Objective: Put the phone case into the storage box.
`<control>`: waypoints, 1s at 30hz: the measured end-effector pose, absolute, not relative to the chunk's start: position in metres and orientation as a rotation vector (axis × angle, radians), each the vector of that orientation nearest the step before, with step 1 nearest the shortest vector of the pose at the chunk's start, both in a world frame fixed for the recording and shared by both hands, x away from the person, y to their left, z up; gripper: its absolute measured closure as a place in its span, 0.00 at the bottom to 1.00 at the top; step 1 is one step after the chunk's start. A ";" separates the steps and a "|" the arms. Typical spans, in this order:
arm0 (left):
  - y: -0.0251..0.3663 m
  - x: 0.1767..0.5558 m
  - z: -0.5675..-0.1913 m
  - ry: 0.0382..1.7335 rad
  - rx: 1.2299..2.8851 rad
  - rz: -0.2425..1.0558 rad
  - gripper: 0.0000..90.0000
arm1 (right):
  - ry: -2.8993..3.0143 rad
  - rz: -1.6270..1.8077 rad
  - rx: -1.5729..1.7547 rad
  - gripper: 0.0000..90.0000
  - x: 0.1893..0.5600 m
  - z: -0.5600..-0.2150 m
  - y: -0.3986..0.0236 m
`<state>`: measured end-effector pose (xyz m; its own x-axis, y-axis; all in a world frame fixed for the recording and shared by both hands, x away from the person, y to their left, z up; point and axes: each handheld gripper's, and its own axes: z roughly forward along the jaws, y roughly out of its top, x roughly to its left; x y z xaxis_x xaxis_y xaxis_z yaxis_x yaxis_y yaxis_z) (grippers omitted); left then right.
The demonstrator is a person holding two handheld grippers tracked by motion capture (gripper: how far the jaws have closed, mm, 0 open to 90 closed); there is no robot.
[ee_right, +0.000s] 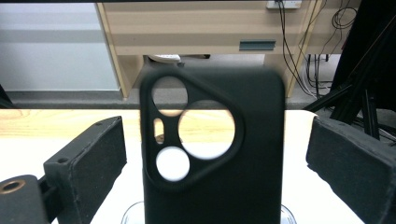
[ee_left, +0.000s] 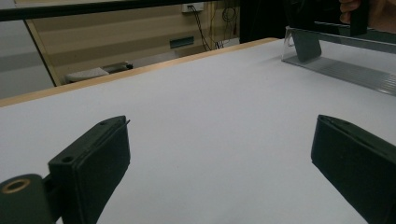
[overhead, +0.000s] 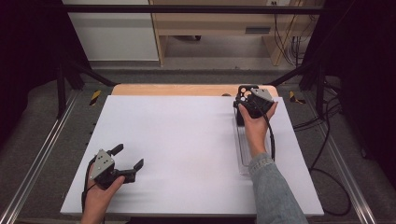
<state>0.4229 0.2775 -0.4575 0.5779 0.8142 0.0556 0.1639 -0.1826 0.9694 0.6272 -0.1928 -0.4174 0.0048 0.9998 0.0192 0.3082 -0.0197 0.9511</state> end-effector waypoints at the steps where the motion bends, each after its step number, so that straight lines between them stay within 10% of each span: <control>1: 0.277 0.423 -0.457 0.822 1.682 0.720 0.05 | 1.425 1.062 1.453 0.06 0.627 -0.417 -0.193; 30: 0.278 0.423 -0.457 0.821 1.682 0.724 0.05 | 1.472 1.079 1.469 0.08 0.619 -0.409 -0.194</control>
